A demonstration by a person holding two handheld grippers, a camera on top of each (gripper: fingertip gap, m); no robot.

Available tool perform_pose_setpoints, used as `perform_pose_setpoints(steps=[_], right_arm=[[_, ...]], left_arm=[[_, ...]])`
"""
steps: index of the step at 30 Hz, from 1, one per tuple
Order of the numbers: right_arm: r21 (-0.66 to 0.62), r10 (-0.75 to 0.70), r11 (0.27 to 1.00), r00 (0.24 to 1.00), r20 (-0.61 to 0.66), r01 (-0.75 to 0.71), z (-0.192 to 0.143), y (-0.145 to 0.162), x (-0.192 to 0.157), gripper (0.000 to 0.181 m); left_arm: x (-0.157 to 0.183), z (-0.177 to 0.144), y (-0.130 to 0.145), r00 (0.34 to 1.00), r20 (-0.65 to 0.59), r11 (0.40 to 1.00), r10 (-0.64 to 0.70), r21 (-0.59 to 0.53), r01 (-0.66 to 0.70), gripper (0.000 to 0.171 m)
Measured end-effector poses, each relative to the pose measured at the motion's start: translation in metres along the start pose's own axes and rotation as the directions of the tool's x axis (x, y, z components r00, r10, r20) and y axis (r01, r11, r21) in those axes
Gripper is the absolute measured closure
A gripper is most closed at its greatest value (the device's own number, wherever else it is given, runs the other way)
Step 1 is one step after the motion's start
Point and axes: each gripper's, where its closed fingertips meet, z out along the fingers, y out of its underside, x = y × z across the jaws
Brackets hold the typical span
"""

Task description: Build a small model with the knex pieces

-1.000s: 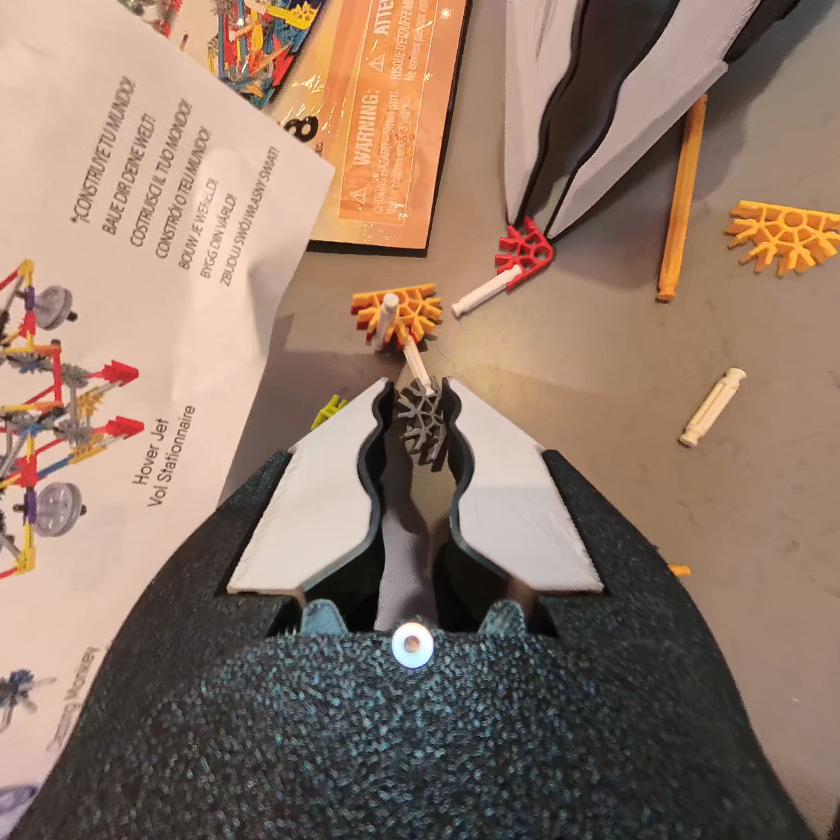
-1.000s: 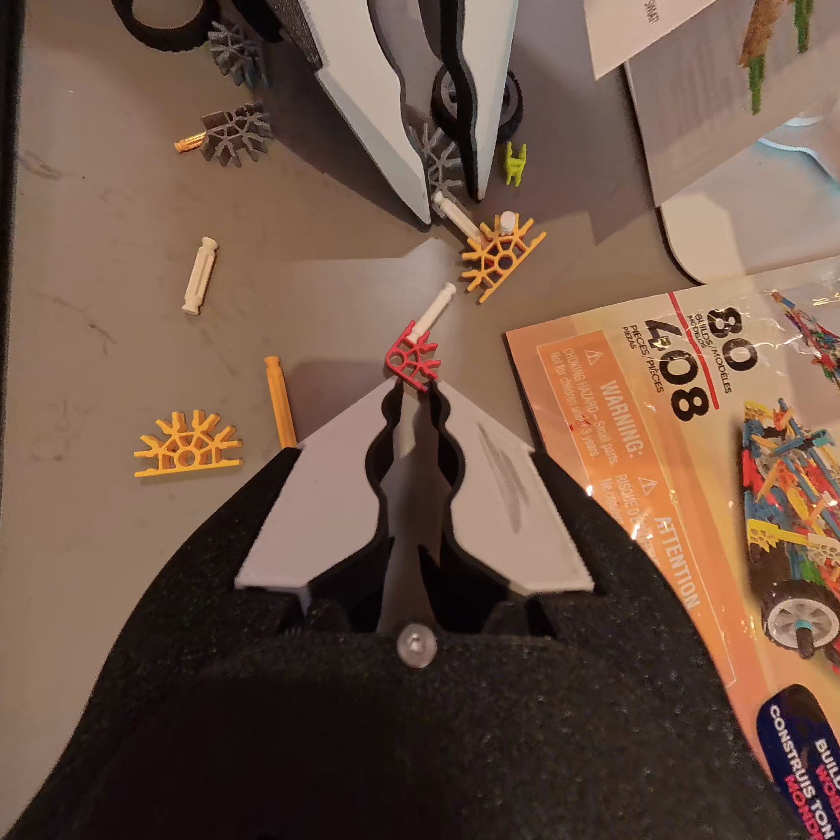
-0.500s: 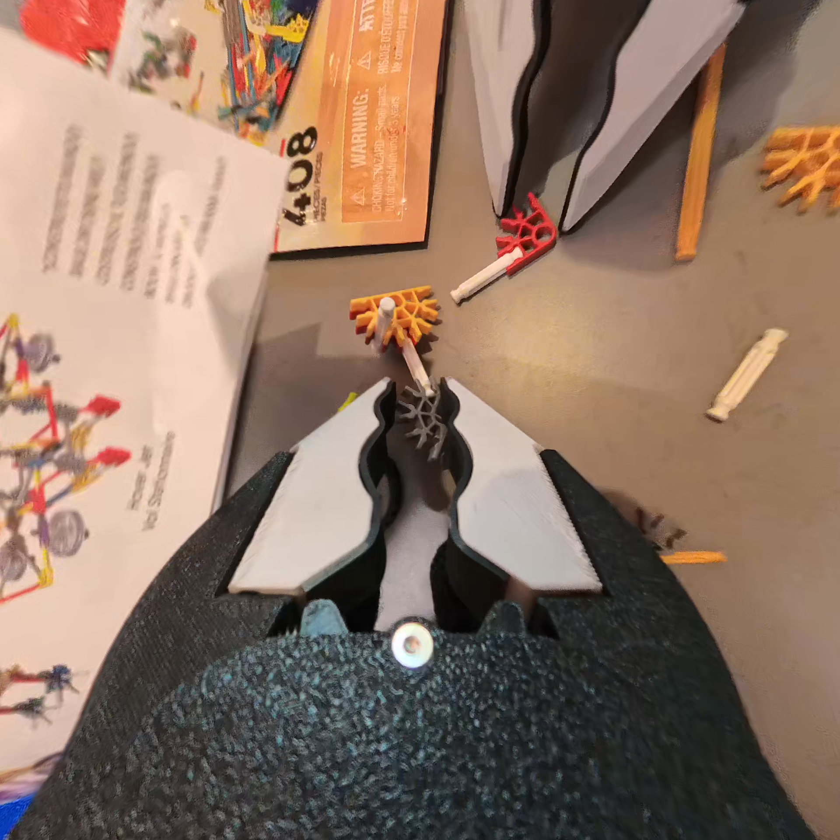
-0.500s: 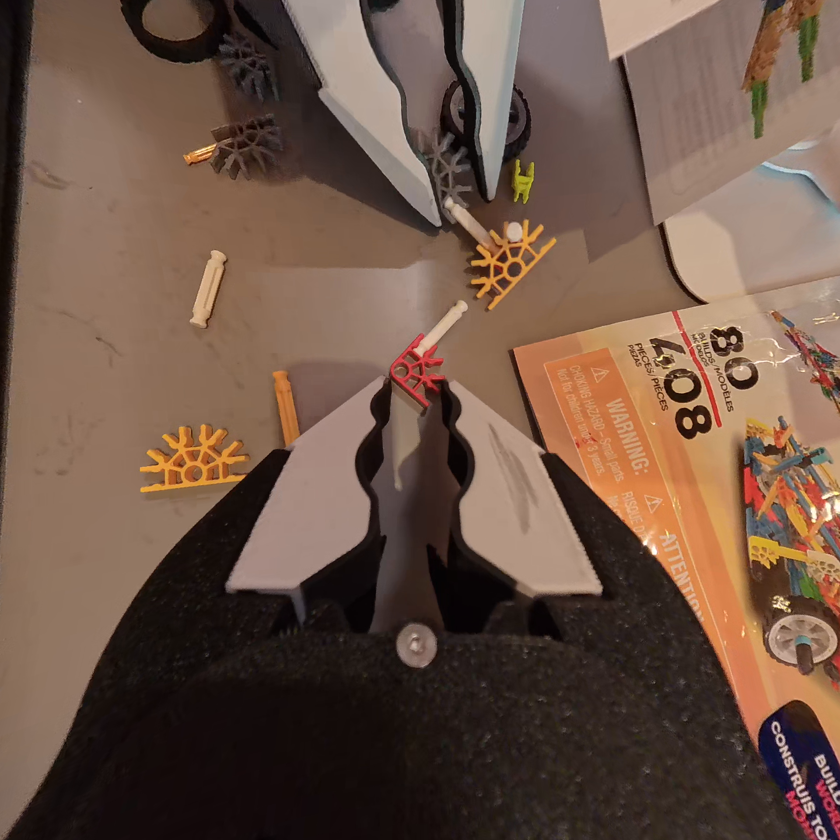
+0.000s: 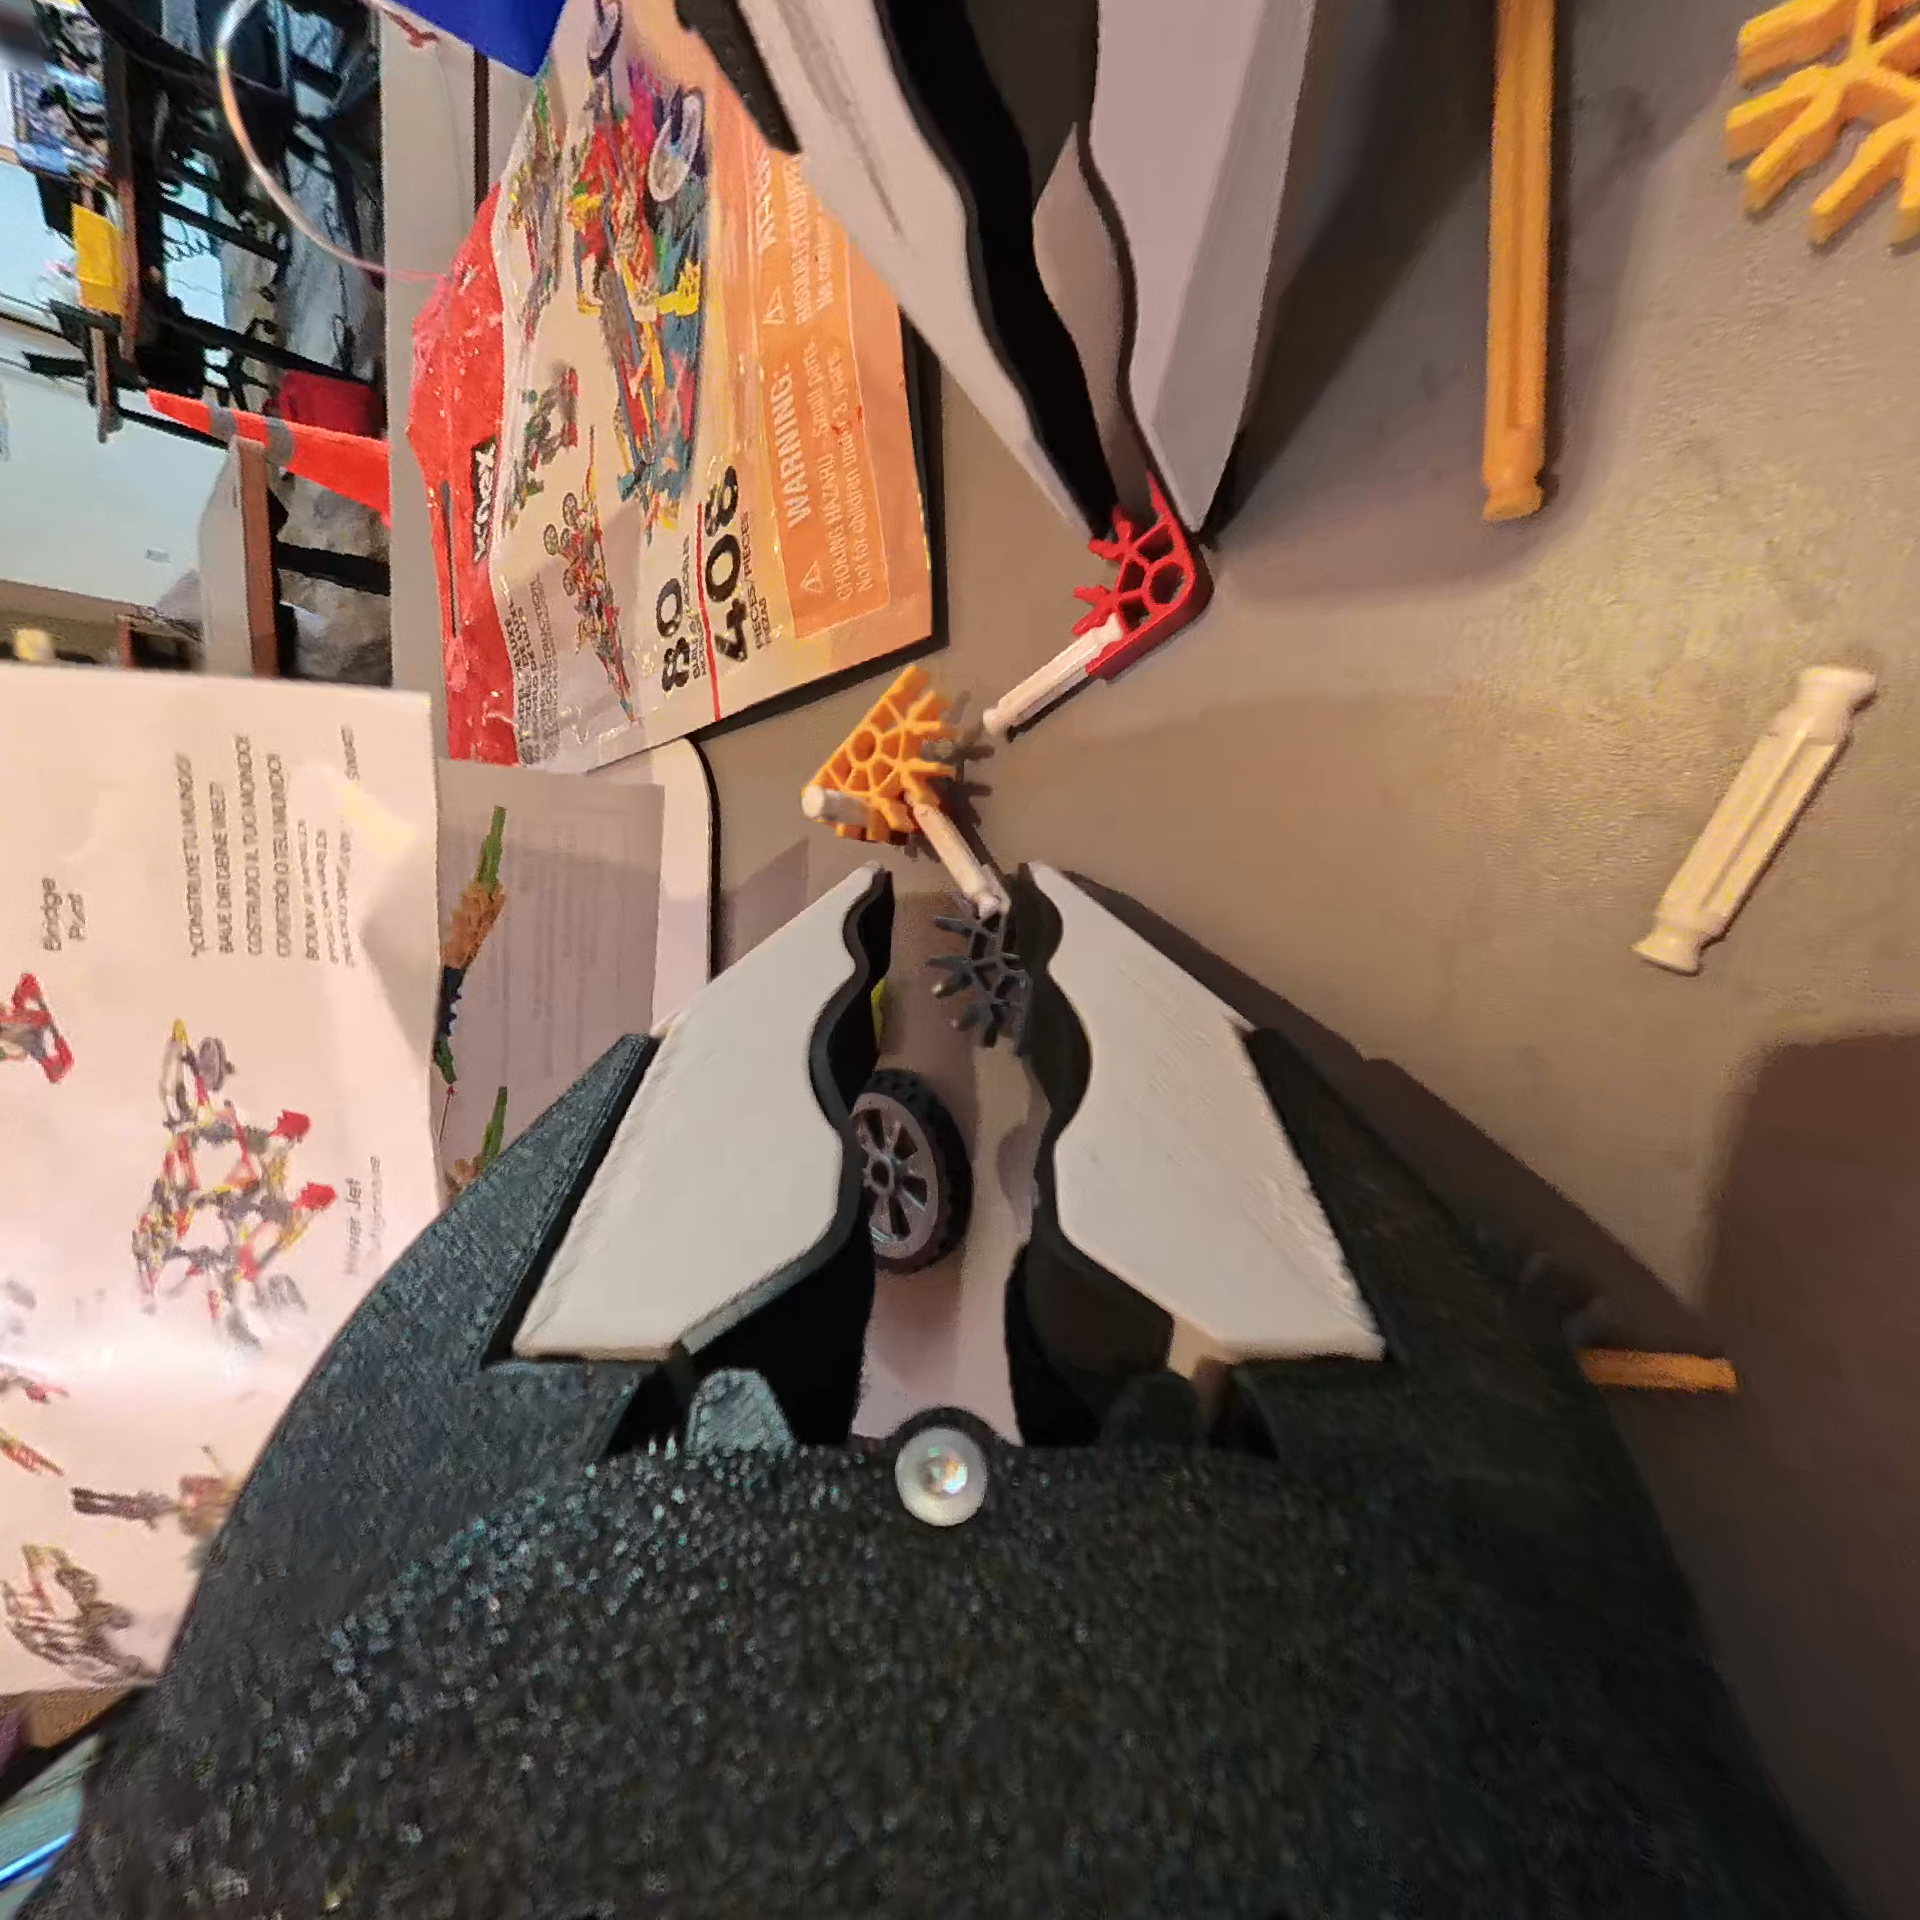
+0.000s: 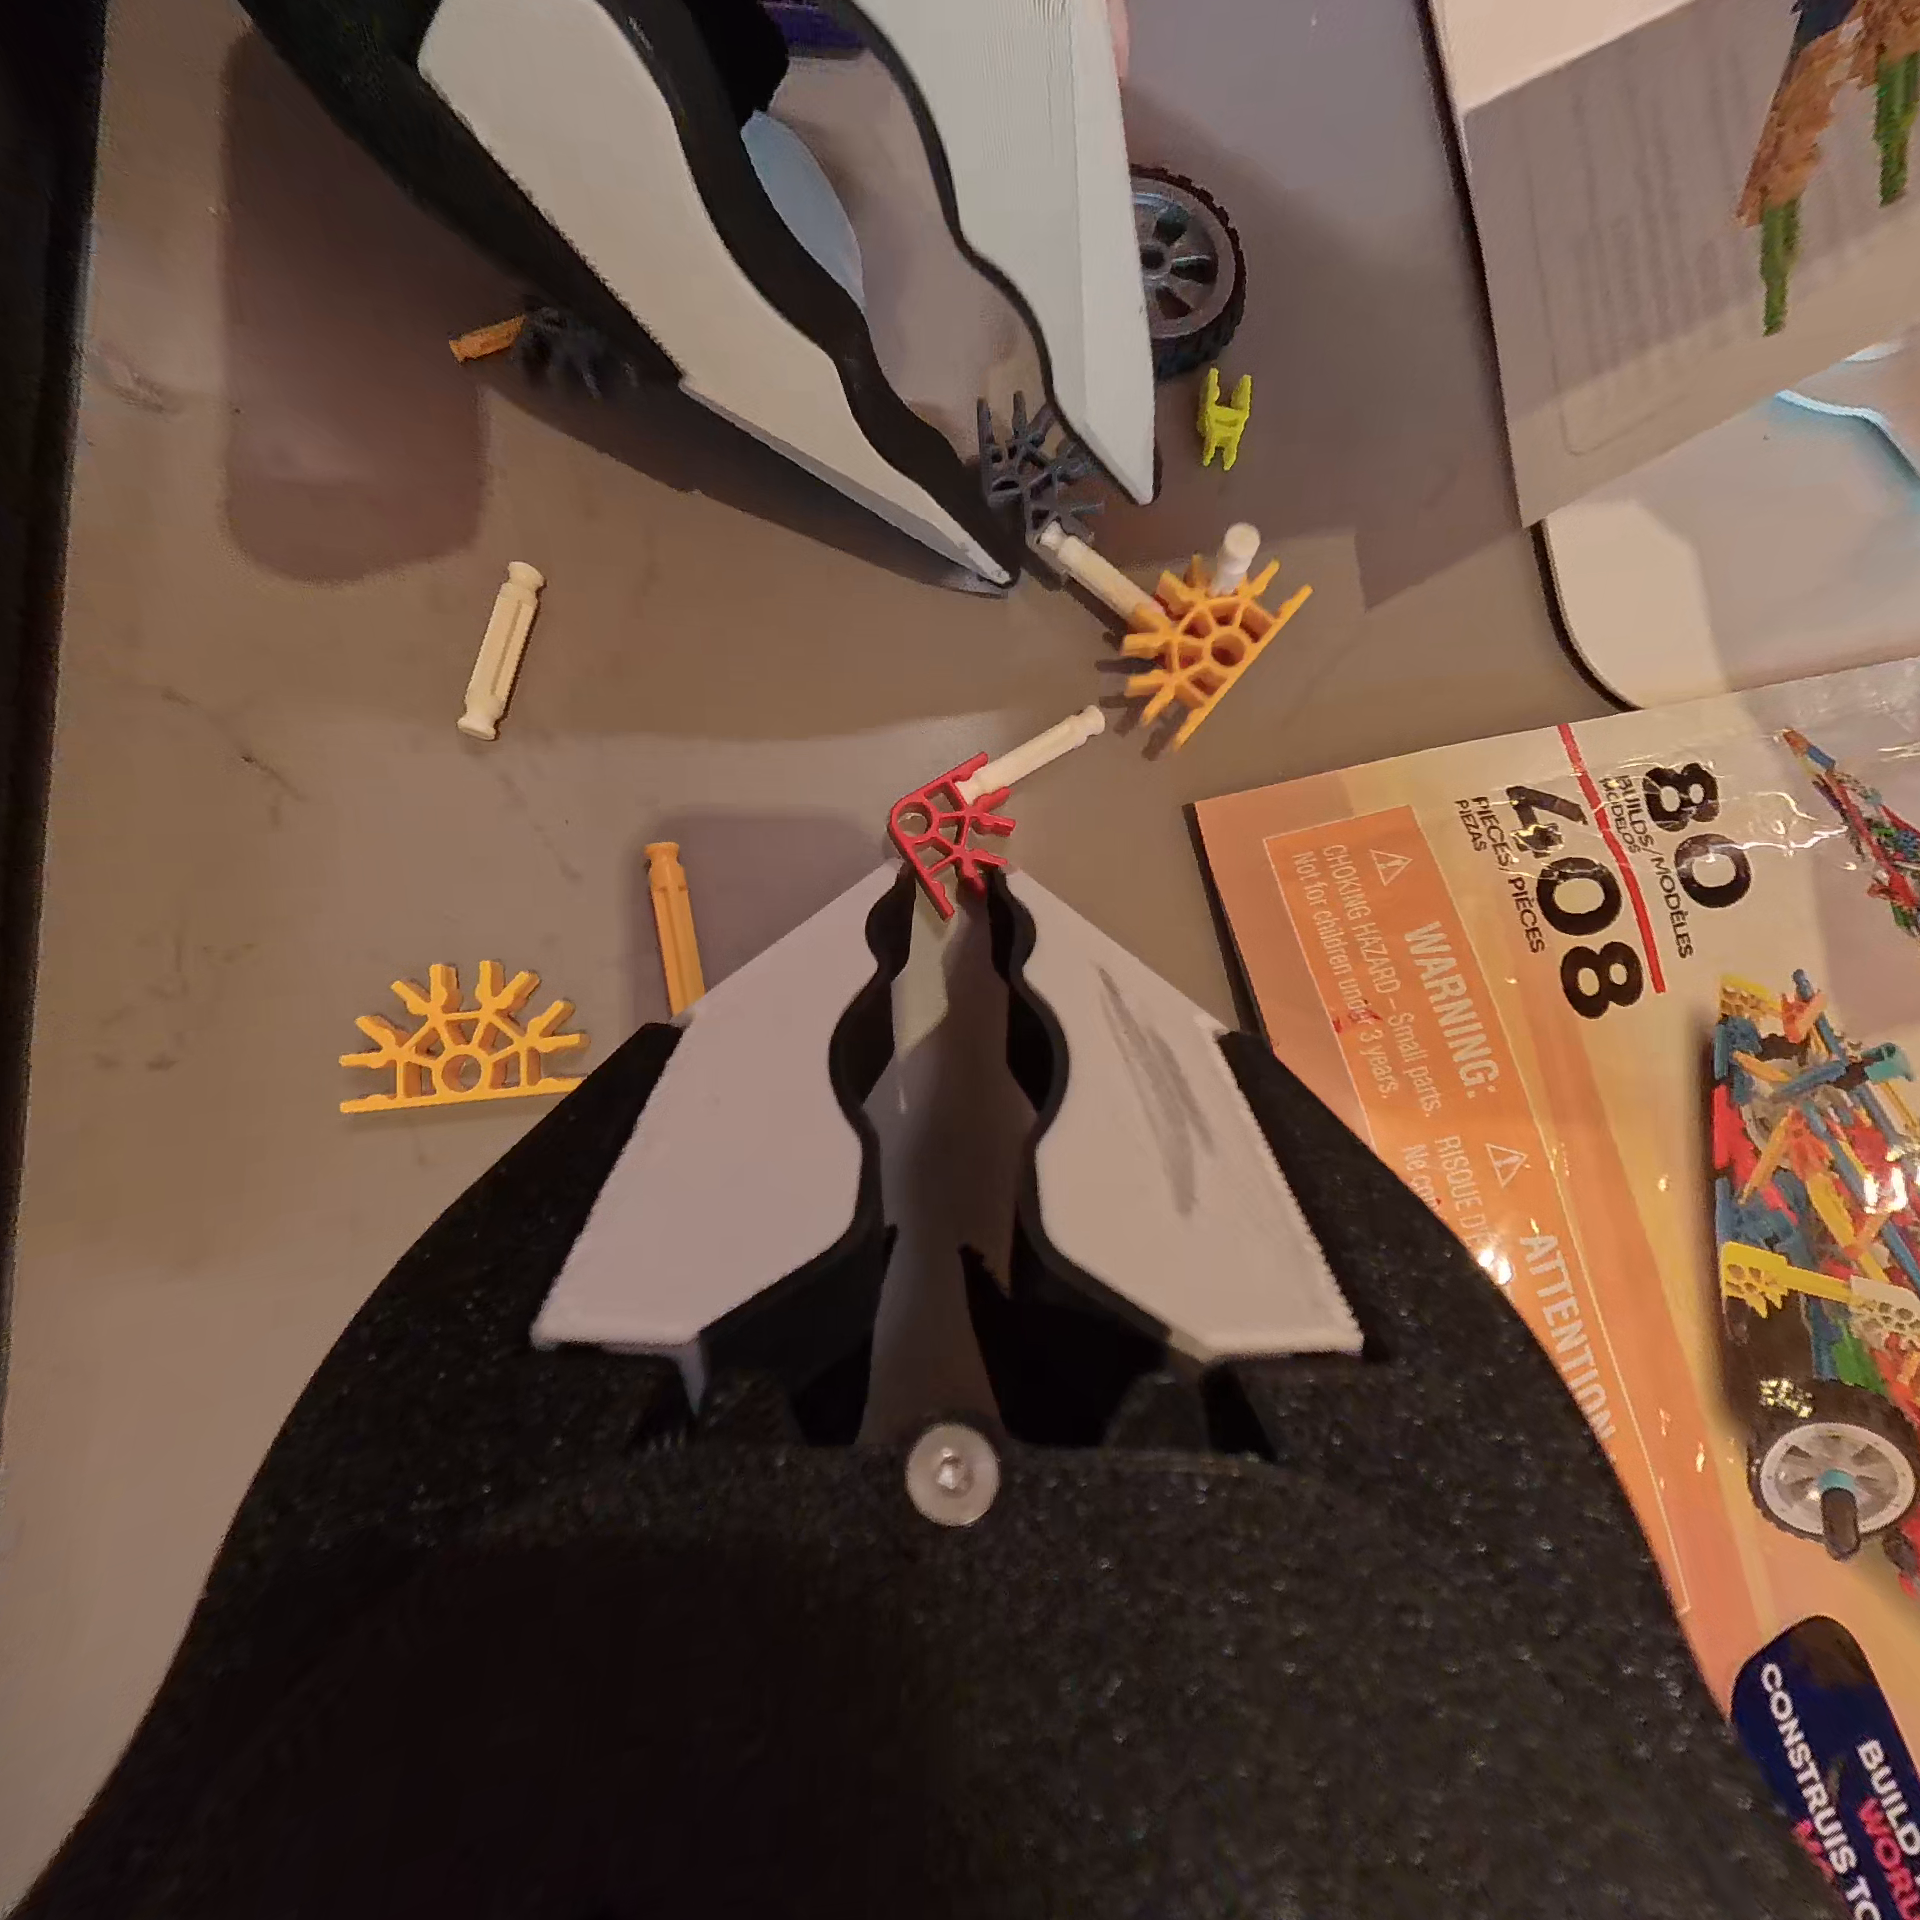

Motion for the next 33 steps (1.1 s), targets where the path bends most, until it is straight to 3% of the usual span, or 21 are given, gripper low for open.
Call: perform_pose_setpoints(steps=[3,8,11,21,33], right_arm=[[0.000,0.000,1.000,1.000,0.000,0.000,0.000,0.000,0.000,0.168],[-0.001,0.001,1.000,1.000,0.000,-0.001,0.000,0.000,0.000,0.168],[-0.003,-0.002,1.000,1.000,-0.002,0.002,-0.001,0.000,0.000,0.168],[0.003,0.001,1.000,1.000,-0.009,-0.001,0.002,-0.004,-0.001,0.165],[0.000,-0.025,1.000,0.999,0.032,0.025,0.000,-0.005,-0.010,0.172]], left_arm=[[-0.004,-0.001,0.010,0.993,-0.019,0.993,-0.118,-0.019,0.118,0.136],[0.001,-0.003,0.025,0.931,-0.130,0.940,-0.340,-0.055,0.336,0.138],[0.002,-0.006,0.030,0.907,-0.160,0.921,-0.391,-0.066,0.385,0.137],[0.008,-0.003,0.028,0.883,-0.208,0.907,-0.420,-0.059,0.417,0.146],[0.006,0.001,0.027,0.921,-0.157,0.934,-0.358,-0.051,0.354,0.151]])
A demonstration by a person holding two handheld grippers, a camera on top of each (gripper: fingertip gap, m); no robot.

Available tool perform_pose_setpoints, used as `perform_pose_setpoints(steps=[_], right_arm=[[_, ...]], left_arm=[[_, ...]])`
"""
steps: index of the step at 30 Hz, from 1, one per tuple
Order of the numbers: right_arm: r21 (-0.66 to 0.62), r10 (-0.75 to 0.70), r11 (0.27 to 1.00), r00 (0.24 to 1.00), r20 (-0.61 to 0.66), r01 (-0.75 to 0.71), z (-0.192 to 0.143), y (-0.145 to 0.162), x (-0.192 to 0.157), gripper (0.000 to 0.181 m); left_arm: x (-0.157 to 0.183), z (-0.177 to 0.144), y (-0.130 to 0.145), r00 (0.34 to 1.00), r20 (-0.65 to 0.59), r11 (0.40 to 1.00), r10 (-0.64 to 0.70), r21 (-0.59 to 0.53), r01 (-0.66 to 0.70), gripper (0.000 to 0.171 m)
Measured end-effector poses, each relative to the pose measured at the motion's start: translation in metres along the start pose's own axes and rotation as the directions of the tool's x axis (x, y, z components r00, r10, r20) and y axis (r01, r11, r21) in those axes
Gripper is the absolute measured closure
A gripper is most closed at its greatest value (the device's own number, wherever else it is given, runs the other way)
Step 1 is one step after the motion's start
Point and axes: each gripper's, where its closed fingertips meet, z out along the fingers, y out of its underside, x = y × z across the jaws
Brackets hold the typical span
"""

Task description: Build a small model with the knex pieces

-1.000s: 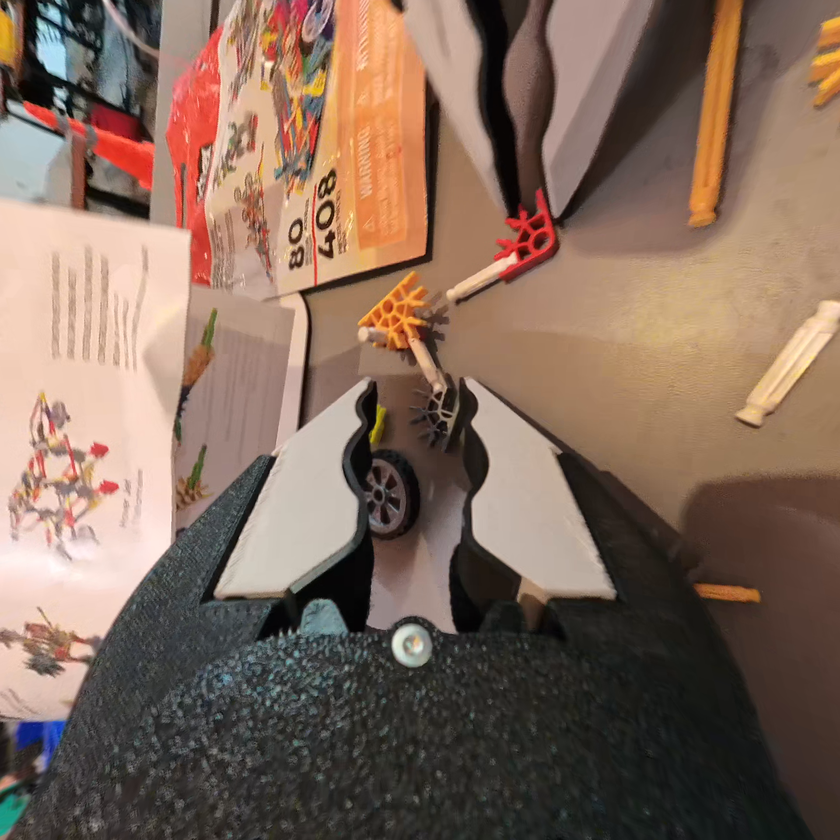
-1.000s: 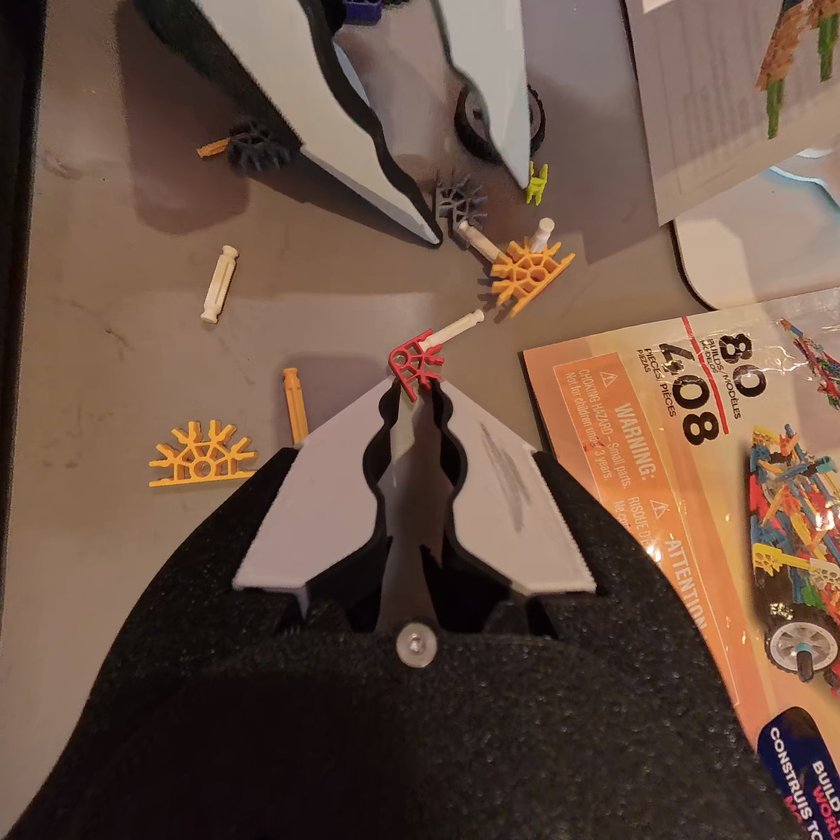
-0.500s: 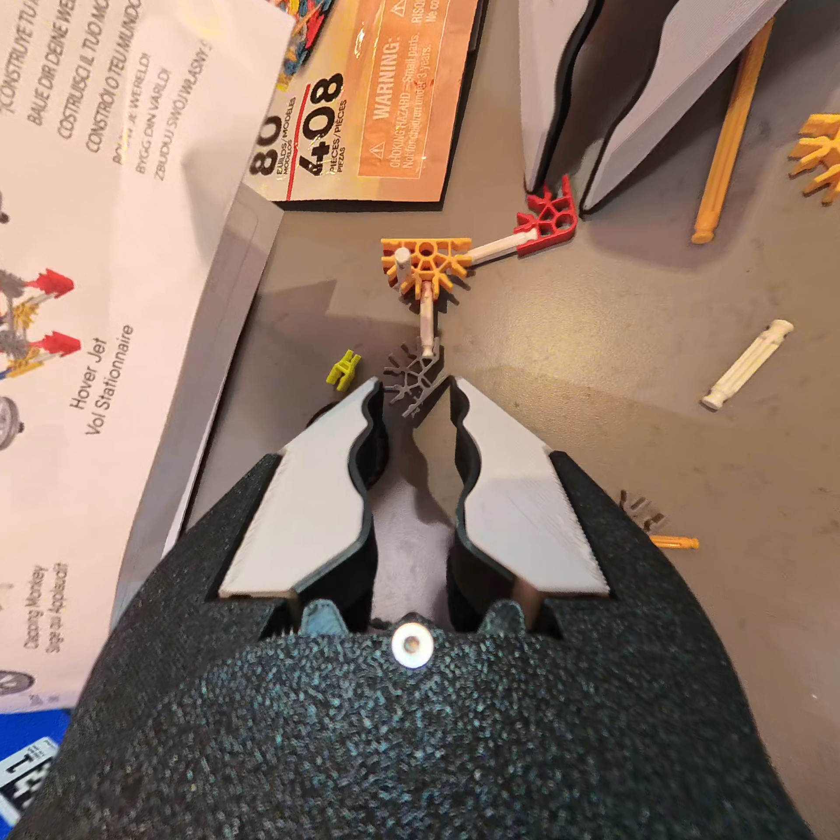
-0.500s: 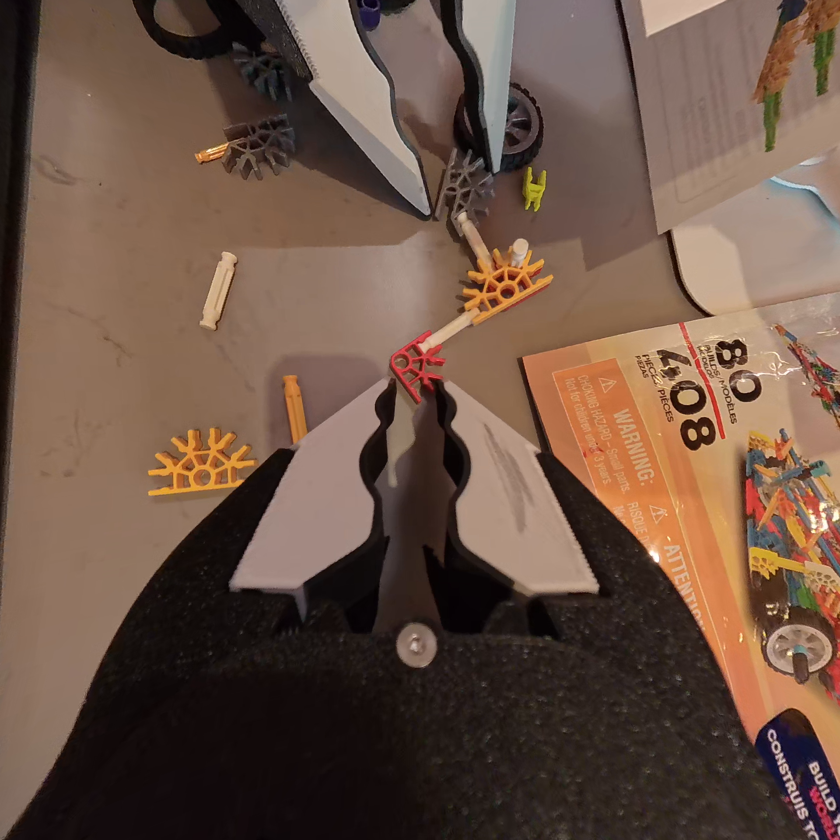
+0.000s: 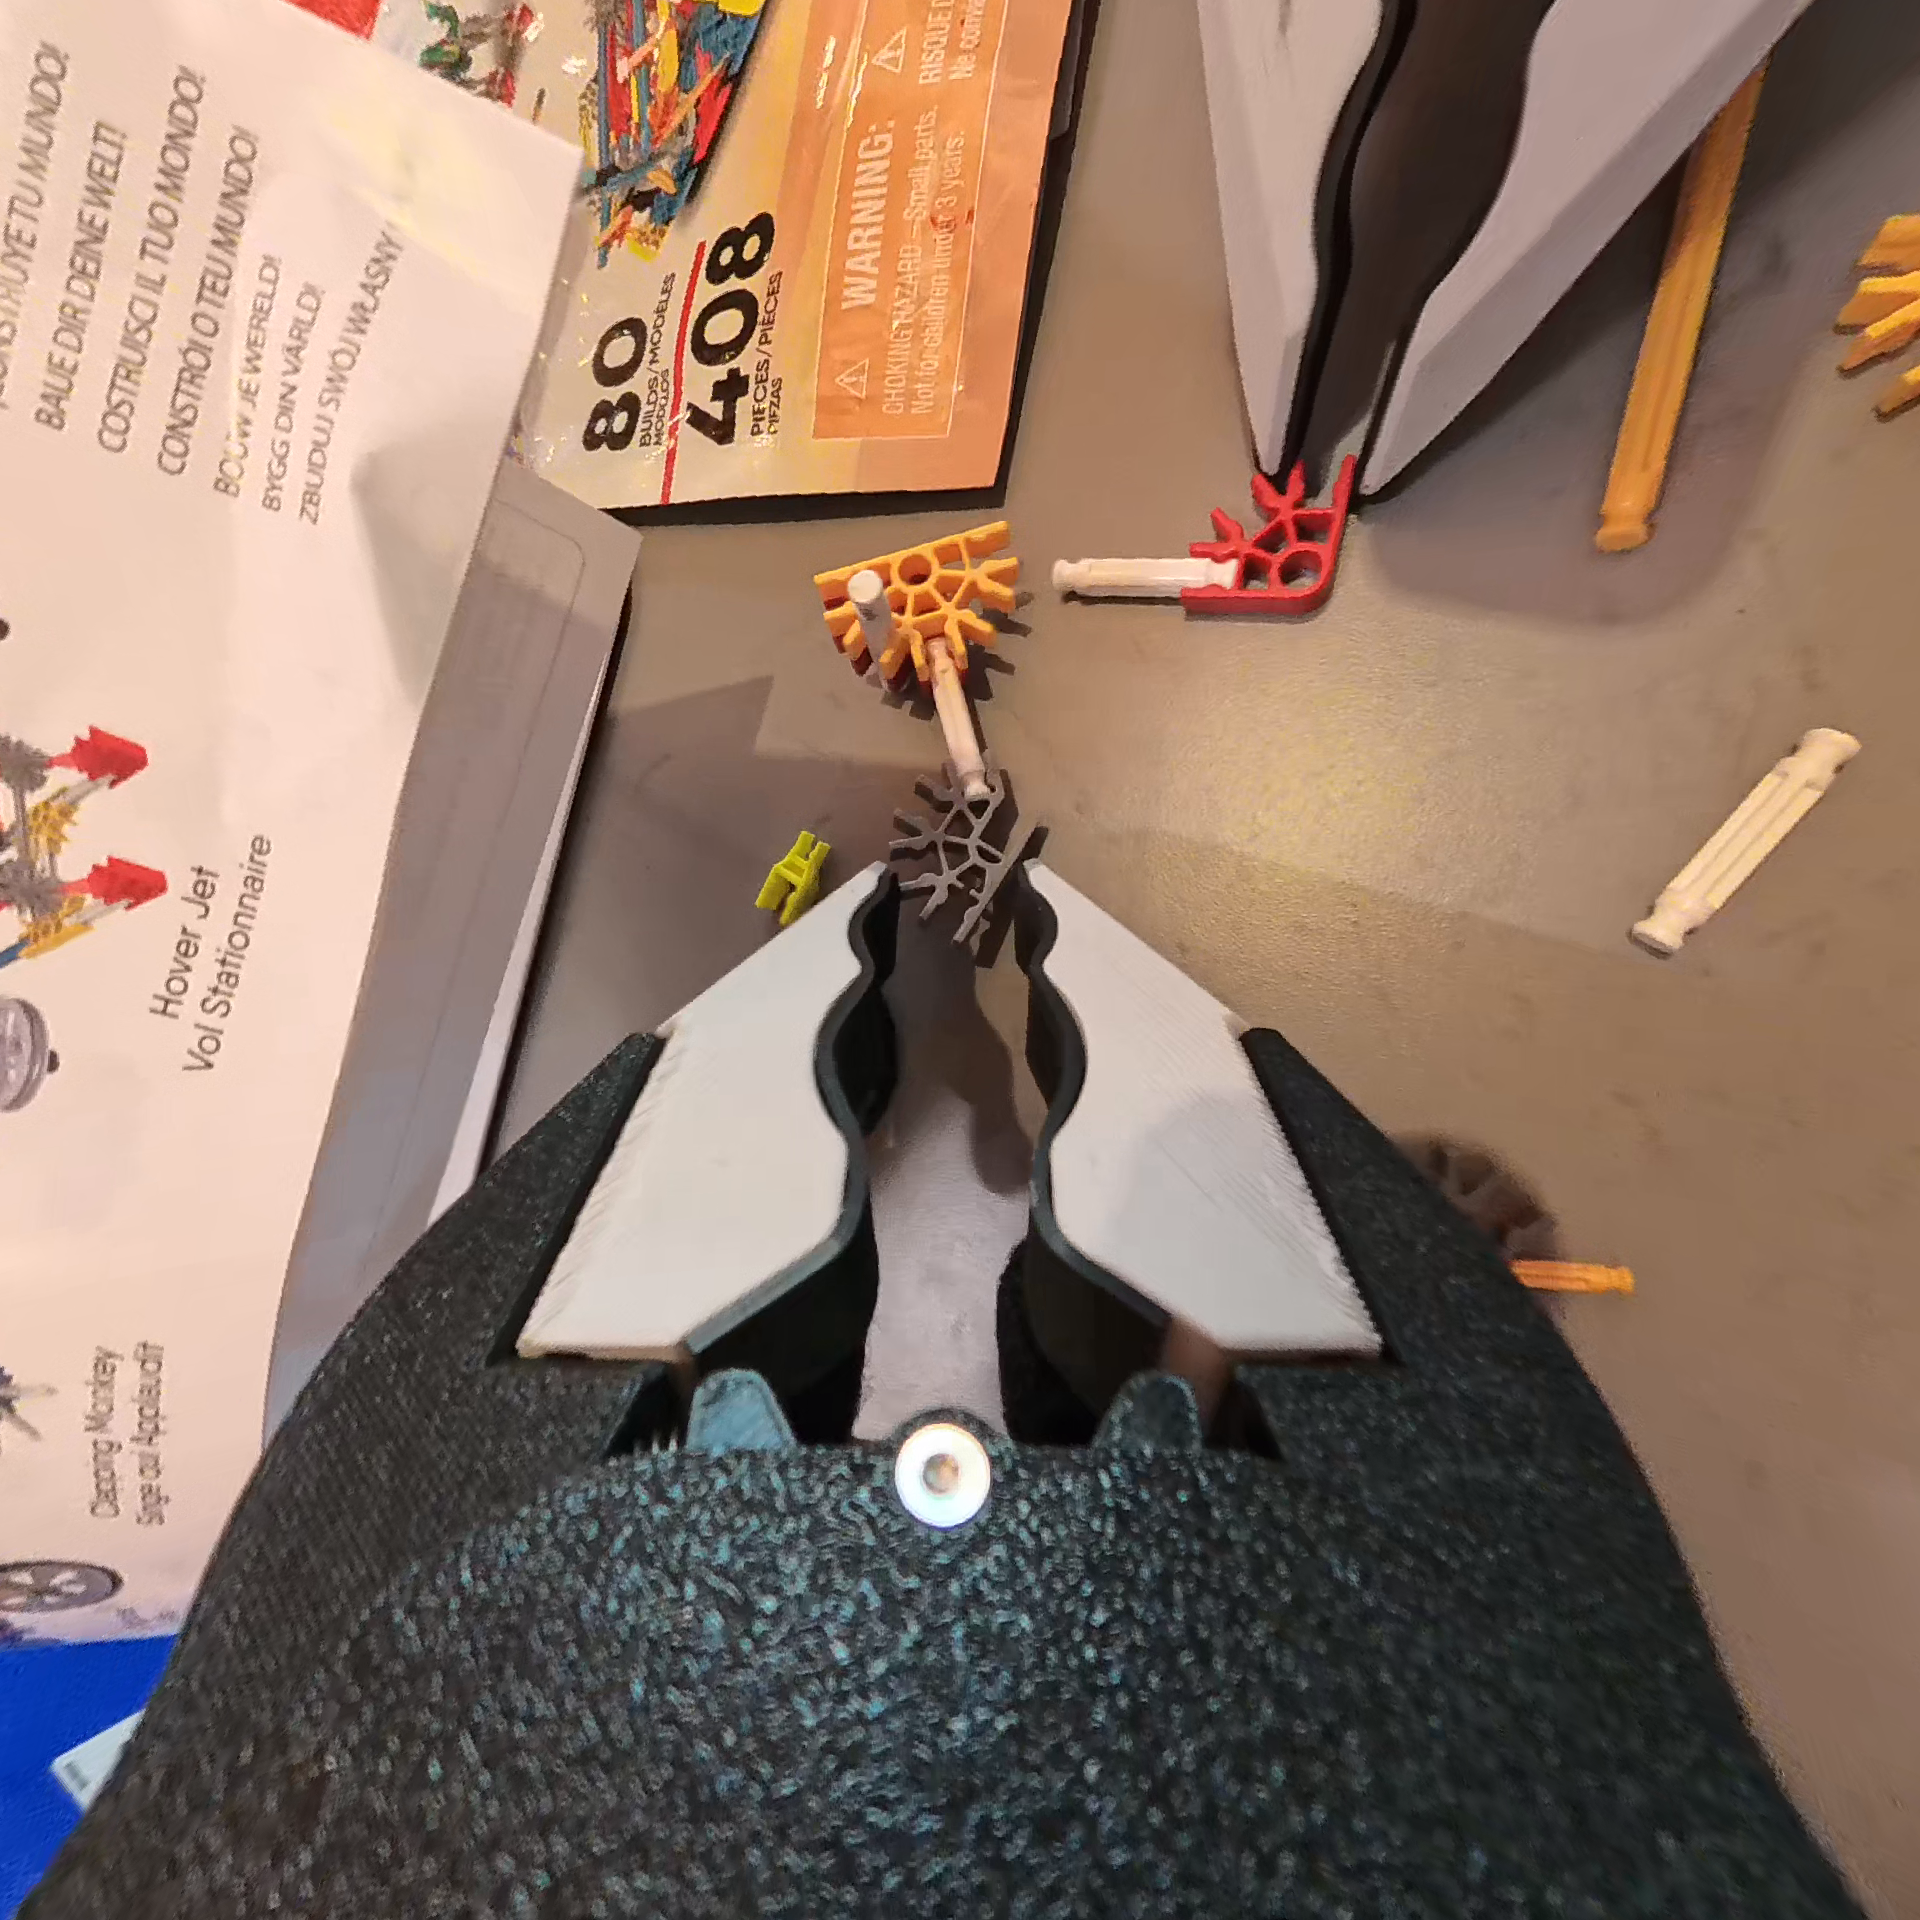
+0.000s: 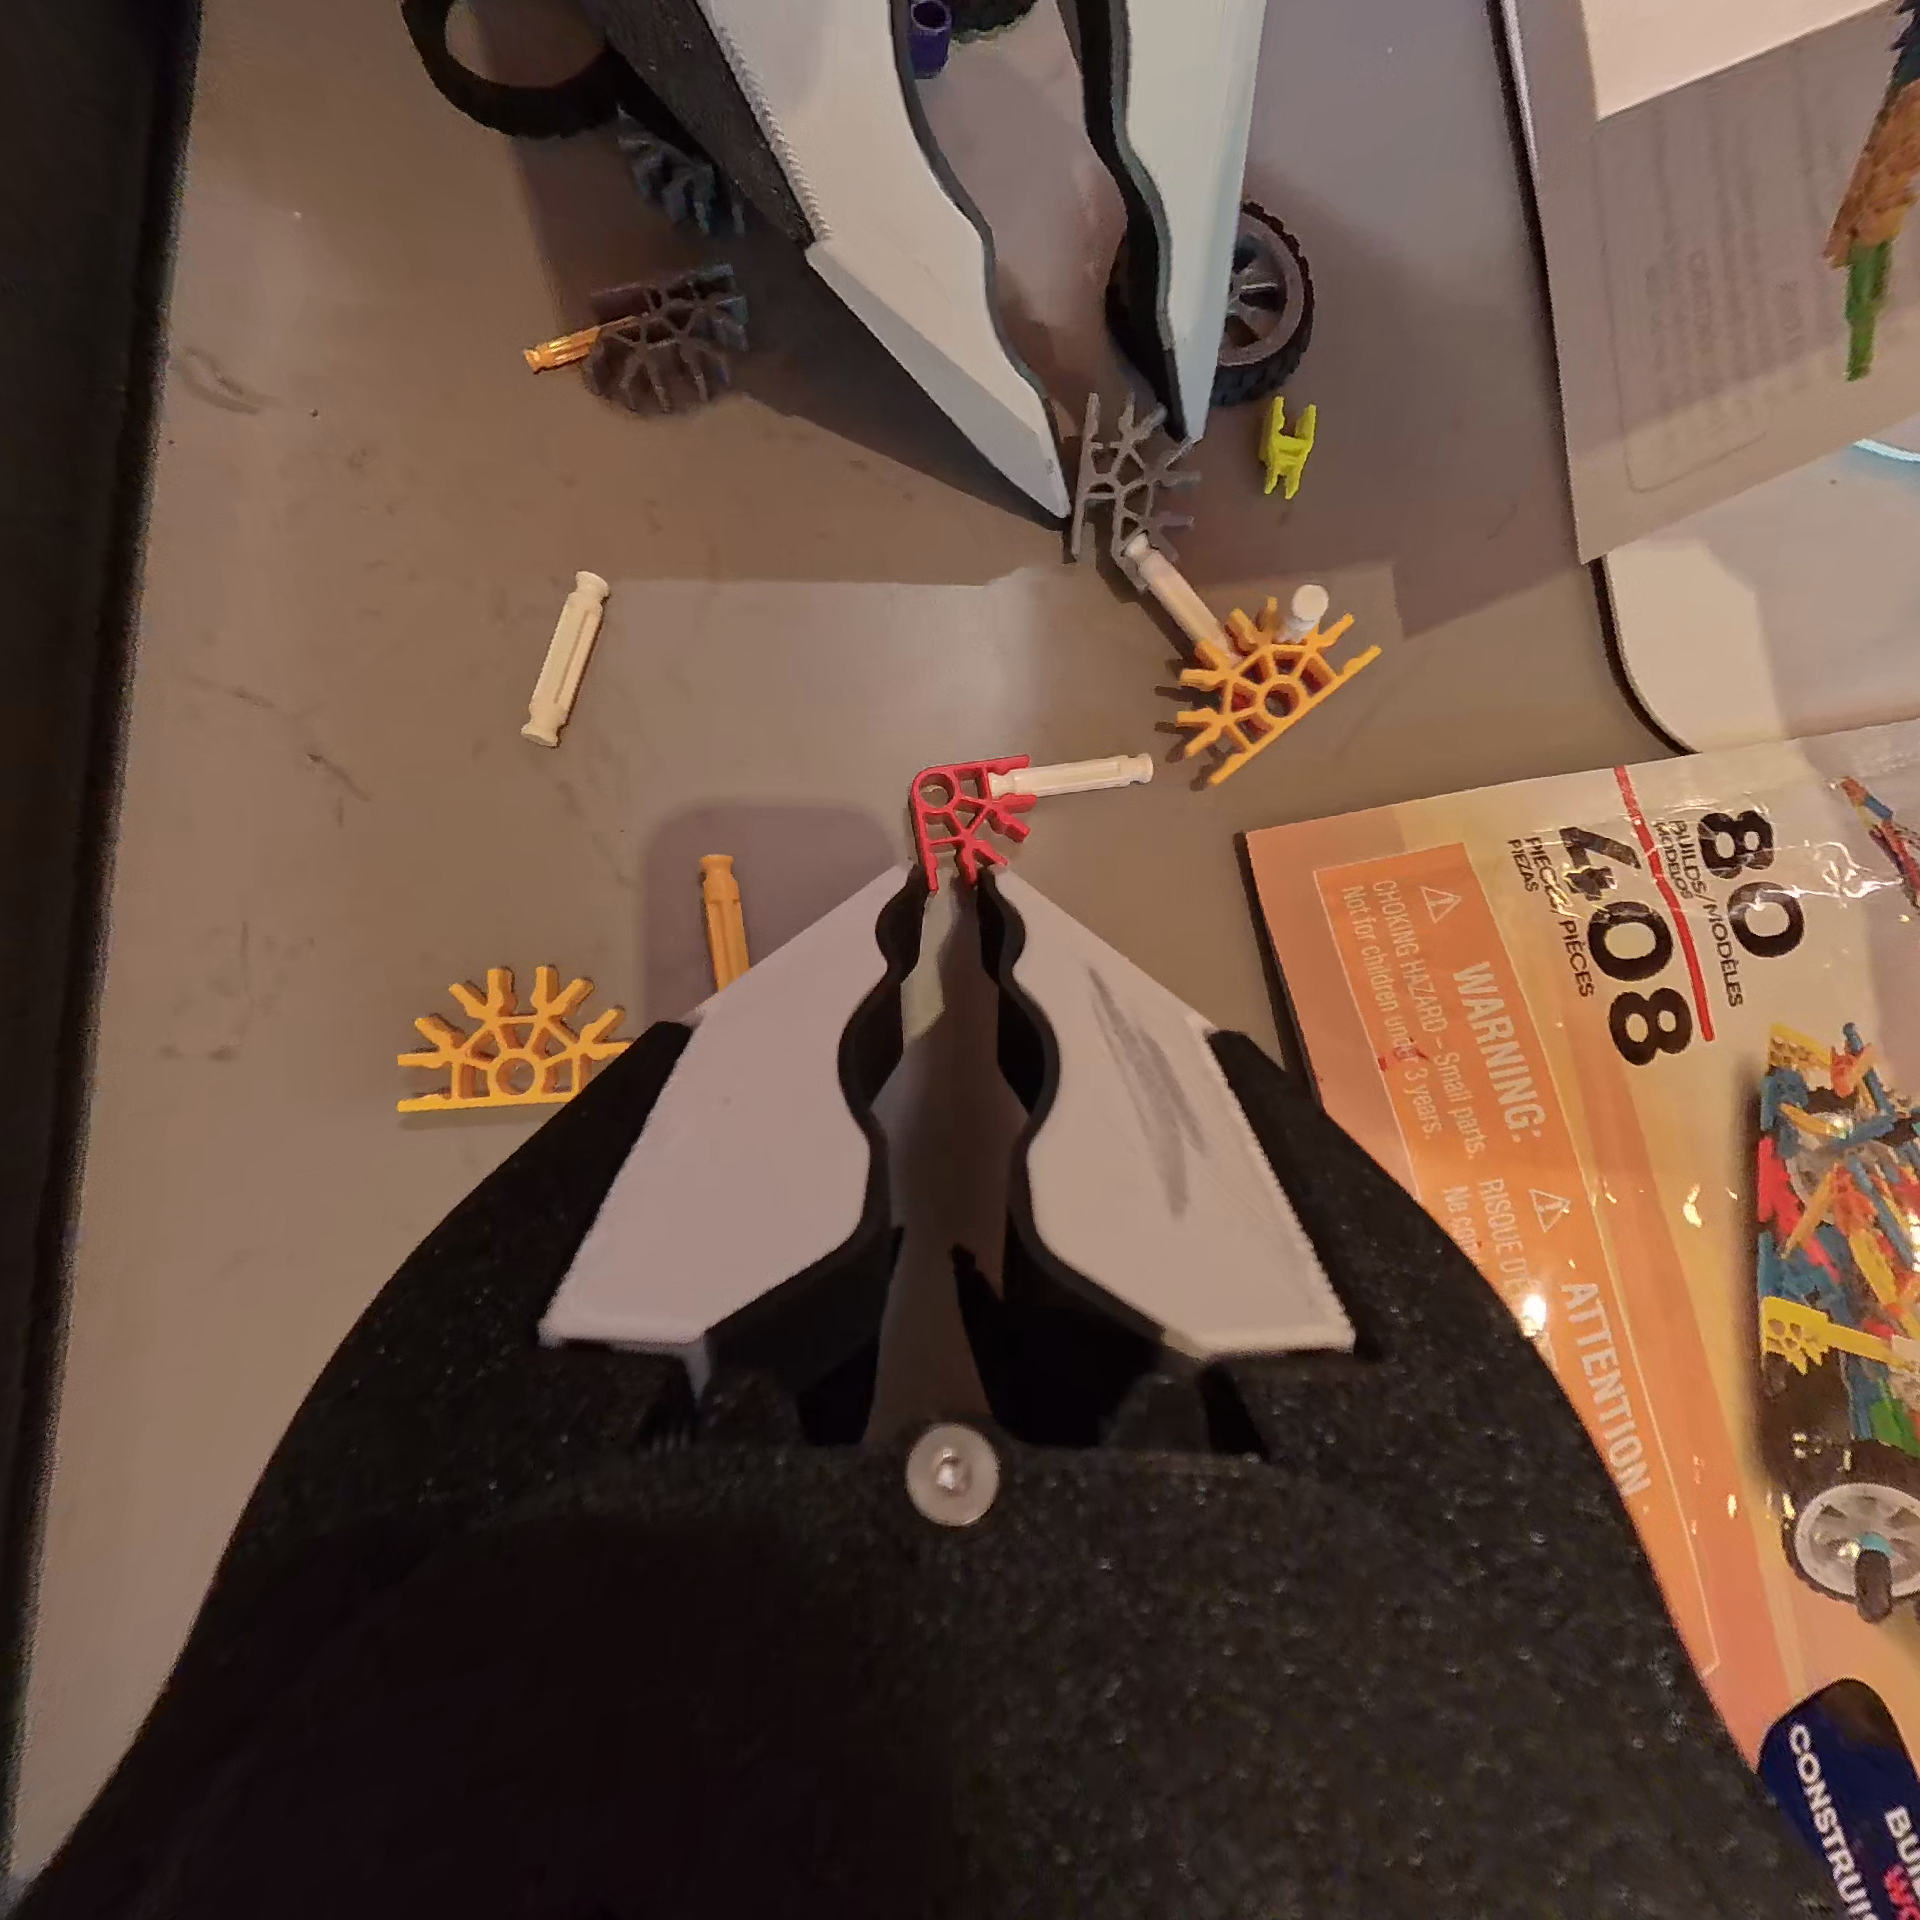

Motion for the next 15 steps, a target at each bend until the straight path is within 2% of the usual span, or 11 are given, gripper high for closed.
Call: perform_pose_setpoints(steps=[6,12,15], right_arm=[[0.023,-0.031,0.999,0.999,0.007,0.031,-0.003,-0.006,-0.004,0.172],[0.088,-0.098,0.991,0.995,-0.023,0.100,-0.008,-0.022,-0.006,0.172],[0.118,-0.128,0.984,0.991,-0.043,0.133,-0.009,-0.030,-0.007,0.172]], left_arm=[[-0.003,0.000,-0.002,0.998,0.043,0.999,0.048,0.006,-0.048,0.152],[-0.008,0.001,-0.009,0.975,0.142,0.986,0.169,-0.016,-0.168,0.153],[-0.002,0.002,-0.015,0.970,0.140,0.980,0.198,0.001,-0.200,0.153]])
